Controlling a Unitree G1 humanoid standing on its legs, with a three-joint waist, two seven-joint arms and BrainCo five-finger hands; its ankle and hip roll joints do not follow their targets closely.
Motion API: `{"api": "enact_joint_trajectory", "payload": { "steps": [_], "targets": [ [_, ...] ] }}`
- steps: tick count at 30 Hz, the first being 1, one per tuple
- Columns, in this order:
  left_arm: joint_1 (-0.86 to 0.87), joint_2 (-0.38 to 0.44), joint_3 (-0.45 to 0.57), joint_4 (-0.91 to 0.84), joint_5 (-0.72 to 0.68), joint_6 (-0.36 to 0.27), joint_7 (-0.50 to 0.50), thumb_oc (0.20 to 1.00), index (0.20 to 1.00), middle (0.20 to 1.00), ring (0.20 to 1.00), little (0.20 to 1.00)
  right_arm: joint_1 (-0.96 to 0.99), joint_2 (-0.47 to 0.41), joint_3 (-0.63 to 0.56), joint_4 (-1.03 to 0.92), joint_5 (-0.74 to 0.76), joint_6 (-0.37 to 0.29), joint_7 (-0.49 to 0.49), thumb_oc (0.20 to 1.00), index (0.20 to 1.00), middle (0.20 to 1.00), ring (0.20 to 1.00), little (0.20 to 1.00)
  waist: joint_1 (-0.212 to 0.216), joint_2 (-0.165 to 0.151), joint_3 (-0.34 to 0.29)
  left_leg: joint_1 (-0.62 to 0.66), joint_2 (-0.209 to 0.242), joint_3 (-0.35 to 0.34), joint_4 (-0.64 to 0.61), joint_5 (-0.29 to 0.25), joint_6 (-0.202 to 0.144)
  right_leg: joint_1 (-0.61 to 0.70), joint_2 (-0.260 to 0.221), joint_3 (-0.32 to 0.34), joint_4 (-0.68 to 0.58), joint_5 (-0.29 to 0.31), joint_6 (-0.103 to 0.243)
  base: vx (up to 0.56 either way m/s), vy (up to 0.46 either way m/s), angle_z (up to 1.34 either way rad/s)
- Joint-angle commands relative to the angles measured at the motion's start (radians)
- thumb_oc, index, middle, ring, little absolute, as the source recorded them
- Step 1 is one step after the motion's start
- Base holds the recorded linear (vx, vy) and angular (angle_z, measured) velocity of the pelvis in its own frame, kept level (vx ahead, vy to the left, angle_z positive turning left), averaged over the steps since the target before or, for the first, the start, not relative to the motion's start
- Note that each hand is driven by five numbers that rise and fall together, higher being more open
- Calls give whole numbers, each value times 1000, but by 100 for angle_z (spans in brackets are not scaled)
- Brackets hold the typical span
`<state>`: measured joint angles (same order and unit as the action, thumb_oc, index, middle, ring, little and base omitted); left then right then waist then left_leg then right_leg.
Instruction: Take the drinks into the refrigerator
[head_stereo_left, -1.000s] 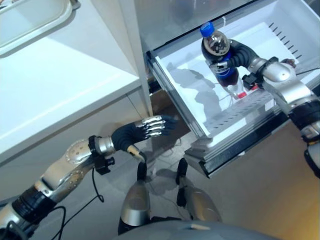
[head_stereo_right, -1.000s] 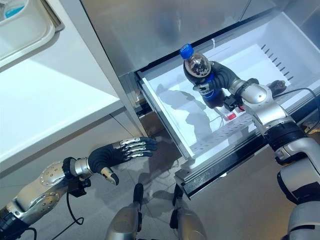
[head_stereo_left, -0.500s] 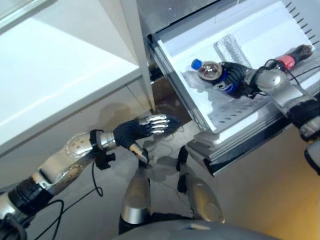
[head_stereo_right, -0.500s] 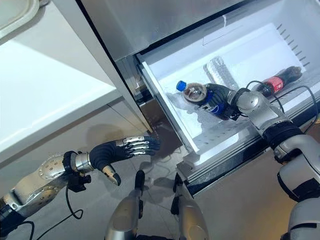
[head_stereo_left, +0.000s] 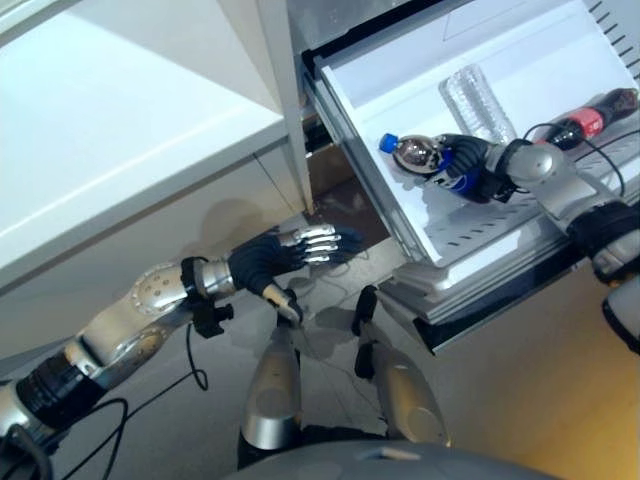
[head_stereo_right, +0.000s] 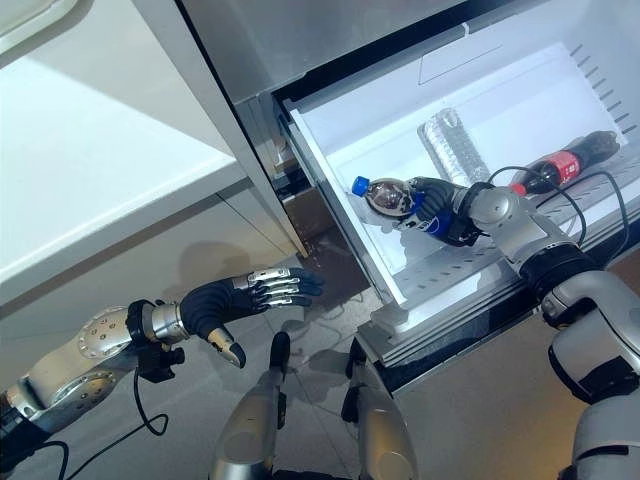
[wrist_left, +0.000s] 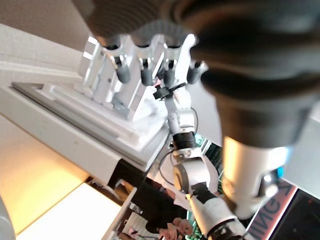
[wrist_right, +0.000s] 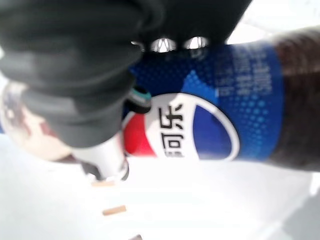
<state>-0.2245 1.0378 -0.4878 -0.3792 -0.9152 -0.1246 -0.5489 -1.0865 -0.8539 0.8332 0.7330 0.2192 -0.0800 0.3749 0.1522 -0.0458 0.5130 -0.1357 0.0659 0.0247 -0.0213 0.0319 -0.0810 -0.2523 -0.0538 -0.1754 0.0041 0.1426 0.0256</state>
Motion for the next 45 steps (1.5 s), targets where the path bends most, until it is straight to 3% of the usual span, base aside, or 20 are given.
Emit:
{"api": "enact_joint_trajectory", "payload": {
  "steps": [1,10,27,28,29,30,31,45],
  "targets": [
    [61,-1,41,-167,26,-48,13,1000,1000,1000,1000,1000,-78,83,8,37,-13,-28,-43,200,200,200,200,200,2,20,7,-31,-3,-62,-63,44,33,-140,-27,-11,268,-109,69,0,0,0],
    [92,-14,74,-182,37,-49,32,1000,1000,1000,1000,1000,-74,184,-7,164,-78,-31,-79,200,200,200,200,200,11,14,7,-87,1,-71,-65,55,31,-195,-26,-20,272,-103,69,-10,-15,2],
    [94,-31,89,-192,53,-59,54,1000,1000,1000,1000,1000,-81,189,-29,174,-101,-32,-101,200,200,200,200,200,12,19,7,-116,-4,-88,-66,48,34,-228,-35,-33,285,-109,67,0,2,6],
    [92,-34,87,-192,53,-58,53,1000,1000,1000,1000,1000,-82,192,-29,179,-103,-33,-100,269,269,269,269,269,13,20,7,-116,-4,-87,-66,48,35,-229,-35,-32,286,-108,68,4,19,4],
    [94,-35,88,-192,52,-59,53,1000,1000,1000,1000,1000,-83,192,-26,181,-103,-32,-96,551,551,551,551,551,13,20,7,-116,-4,-86,-66,47,35,-229,-35,-32,286,-108,68,0,0,0],
    [94,-35,88,-192,52,-59,53,1000,1000,1000,1000,1000,-83,192,-26,181,-103,-32,-96,711,711,711,711,711,13,20,7,-116,-4,-86,-66,47,35,-229,-35,-32,286,-108,68,0,0,0],
    [95,-37,89,-192,52,-59,53,1000,1000,1000,1000,1000,-89,193,-28,184,-102,-31,-95,1000,1000,1000,1000,1000,11,19,7,-114,-5,-84,-66,45,36,-227,-34,-29,281,-107,68,0,0,0],
    [84,-41,89,-185,50,-61,57,1000,1000,1000,1000,1000,-107,184,-27,148,-86,-29,-99,1000,1000,1000,1000,1000,7,8,7,-100,-3,-70,-66,36,37,-219,-31,-17,269,-104,71,0,7,-1]
  ]
}}
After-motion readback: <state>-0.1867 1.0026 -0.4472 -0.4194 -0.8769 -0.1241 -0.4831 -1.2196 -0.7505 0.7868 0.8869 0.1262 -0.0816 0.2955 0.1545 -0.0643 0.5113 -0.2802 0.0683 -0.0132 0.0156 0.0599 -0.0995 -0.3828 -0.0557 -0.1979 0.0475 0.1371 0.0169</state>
